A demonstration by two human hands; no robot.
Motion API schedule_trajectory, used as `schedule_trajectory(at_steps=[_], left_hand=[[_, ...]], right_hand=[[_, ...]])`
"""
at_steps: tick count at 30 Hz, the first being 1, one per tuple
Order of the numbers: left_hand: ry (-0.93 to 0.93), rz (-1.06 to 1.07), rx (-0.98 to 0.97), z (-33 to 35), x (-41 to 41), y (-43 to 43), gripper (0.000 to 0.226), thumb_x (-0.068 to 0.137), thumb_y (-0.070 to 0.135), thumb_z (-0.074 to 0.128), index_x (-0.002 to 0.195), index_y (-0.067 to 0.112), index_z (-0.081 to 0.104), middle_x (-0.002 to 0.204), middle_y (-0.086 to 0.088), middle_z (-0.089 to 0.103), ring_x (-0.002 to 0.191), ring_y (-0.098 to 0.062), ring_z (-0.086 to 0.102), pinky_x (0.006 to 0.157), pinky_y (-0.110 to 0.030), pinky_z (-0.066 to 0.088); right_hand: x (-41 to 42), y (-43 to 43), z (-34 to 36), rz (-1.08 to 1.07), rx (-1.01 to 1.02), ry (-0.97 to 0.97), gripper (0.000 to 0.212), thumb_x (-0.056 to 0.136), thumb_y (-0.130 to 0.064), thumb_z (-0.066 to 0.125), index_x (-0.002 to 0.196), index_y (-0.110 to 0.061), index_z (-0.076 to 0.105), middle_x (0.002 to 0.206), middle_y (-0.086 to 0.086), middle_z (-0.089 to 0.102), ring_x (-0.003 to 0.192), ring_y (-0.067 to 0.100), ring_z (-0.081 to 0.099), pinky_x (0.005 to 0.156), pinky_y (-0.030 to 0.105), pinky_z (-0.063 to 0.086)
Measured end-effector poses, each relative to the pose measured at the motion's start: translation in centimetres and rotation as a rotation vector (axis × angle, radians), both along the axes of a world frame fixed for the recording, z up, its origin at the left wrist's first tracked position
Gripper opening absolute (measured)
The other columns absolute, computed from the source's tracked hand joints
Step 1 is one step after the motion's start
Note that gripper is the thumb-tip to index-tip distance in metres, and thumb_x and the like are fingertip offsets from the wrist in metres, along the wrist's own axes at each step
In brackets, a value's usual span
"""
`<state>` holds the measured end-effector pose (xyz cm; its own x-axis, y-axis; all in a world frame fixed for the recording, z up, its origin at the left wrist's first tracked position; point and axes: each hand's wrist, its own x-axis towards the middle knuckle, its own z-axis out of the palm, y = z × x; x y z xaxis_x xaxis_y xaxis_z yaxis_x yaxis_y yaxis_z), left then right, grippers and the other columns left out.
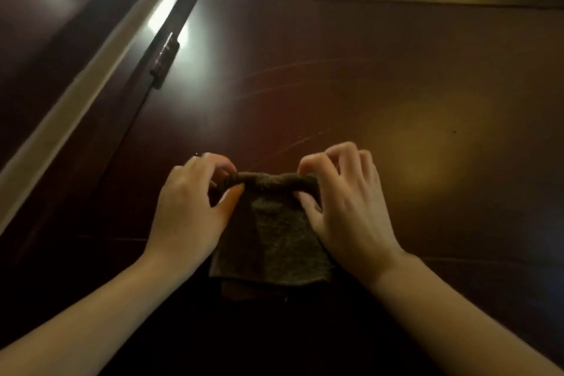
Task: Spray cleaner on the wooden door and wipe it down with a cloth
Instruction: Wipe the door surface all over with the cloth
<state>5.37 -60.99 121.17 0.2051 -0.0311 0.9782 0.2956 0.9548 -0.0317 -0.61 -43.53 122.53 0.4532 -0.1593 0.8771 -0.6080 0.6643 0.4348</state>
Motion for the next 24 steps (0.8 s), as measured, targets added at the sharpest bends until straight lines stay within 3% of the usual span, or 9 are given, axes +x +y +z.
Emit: schedule_trajectory(at_steps=[4,7,9,11,13,15,18,21,24], left_hand=[[0.076,-0.056,-0.067,0.2,-1.0,-1.5,0.023,0.08,0.04,0.063,0.091,0.023,0.053,0.082,0.011,0.052,0.077,-0.011,0.047,0.066,-0.027,0.04],[0.087,-0.062,-0.11,0.3,-1.4,-2.2,0.021,0.076,0.051,0.047,0.088,0.033,0.049,0.082,0.02,0.05,0.078,-0.002,0.046,0.066,-0.021,0.039],[0.081,-0.081,-0.107,0.4,-1.6,-2.3,0.015,0.074,0.05,0.049,0.084,0.039,0.046,0.082,0.021,0.049,0.082,0.001,0.046,0.068,-0.022,0.039],[0.089,-0.098,-0.094,0.5,-1.7,-2.3,0.012,0.074,0.045,0.053,0.082,0.041,0.045,0.081,0.022,0.049,0.082,0.002,0.046,0.067,-0.026,0.041],[0.089,-0.09,-0.098,0.6,-1.7,-2.2,0.01,0.074,0.043,0.053,0.08,0.038,0.047,0.08,0.021,0.05,0.08,0.002,0.046,0.066,-0.027,0.041],[0.058,-0.093,-0.098,0.9,-1.4,-2.2,0.011,0.073,0.045,0.054,0.079,0.036,0.051,0.078,0.02,0.051,0.077,0.002,0.046,0.064,-0.024,0.038],[0.04,-0.086,-0.129,1.9,-0.7,-2.8,0.023,0.073,0.053,0.062,0.085,0.034,0.057,0.081,0.018,0.054,0.075,-0.001,0.048,0.063,-0.018,0.036],[0.055,0.031,-0.121,2.4,-0.3,-4.5,0.046,0.074,0.061,0.042,0.108,0.035,0.058,0.104,0.025,0.053,0.099,0.001,0.045,0.083,-0.023,0.037],[0.033,0.111,-0.134,1.9,-0.7,-5.8,0.059,0.082,0.054,0.028,0.132,0.029,0.047,0.131,0.022,0.04,0.127,0.01,0.025,0.109,-0.018,0.015]], right_hand=[[1.2,-0.2,0.4,-0.268,0.227,0.054,0.017,0.068,-0.004,0.073,0.083,-0.006,0.066,0.081,0.009,0.056,0.072,0.024,0.051,0.057,0.032,0.047],[2.0,-1.2,-0.1,-0.294,0.316,-0.042,0.023,0.064,-0.003,0.078,0.084,-0.008,0.067,0.083,0.005,0.059,0.074,0.018,0.054,0.059,0.026,0.052],[3.5,-1.7,-0.3,-0.273,0.339,-0.156,0.024,0.077,-0.006,0.069,0.101,-0.012,0.064,0.097,0.002,0.057,0.086,0.015,0.052,0.074,0.025,0.053],[4.7,-2.0,-0.6,-0.177,0.322,-0.316,0.032,0.096,-0.022,0.045,0.127,-0.021,0.047,0.12,-0.002,0.047,0.104,0.012,0.043,0.09,0.019,0.04],[4.9,-3.0,-1.5,-0.188,0.274,-0.421,0.041,0.1,-0.033,0.03,0.141,-0.026,0.031,0.134,0.0,0.038,0.117,0.016,0.036,0.099,0.023,0.031],[3.9,-4.6,-2.3,-0.282,0.162,-0.362,0.044,0.098,-0.032,0.028,0.139,-0.021,0.043,0.135,0.012,0.046,0.122,0.03,0.043,0.102,0.039,0.038],[1.6,-5.3,-1.9,-0.307,-0.026,-0.374,0.05,0.084,-0.039,0.033,0.112,-0.019,0.069,0.113,0.021,0.065,0.1,0.037,0.064,0.079,0.044,0.053],[0.1,-4.2,0.2,-0.311,-0.045,-0.35,0.059,0.085,-0.047,0.026,0.128,-0.021,0.057,0.131,0.022,0.053,0.119,0.037,0.053,0.098,0.046,0.038],[-0.3,-2.4,3.6,-0.345,-0.041,-0.33,0.071,0.085,-0.061,0.001,0.149,-0.032,0.008,0.158,0.009,0.001,0.145,0.023,0.002,0.113,0.033,-0.002]])
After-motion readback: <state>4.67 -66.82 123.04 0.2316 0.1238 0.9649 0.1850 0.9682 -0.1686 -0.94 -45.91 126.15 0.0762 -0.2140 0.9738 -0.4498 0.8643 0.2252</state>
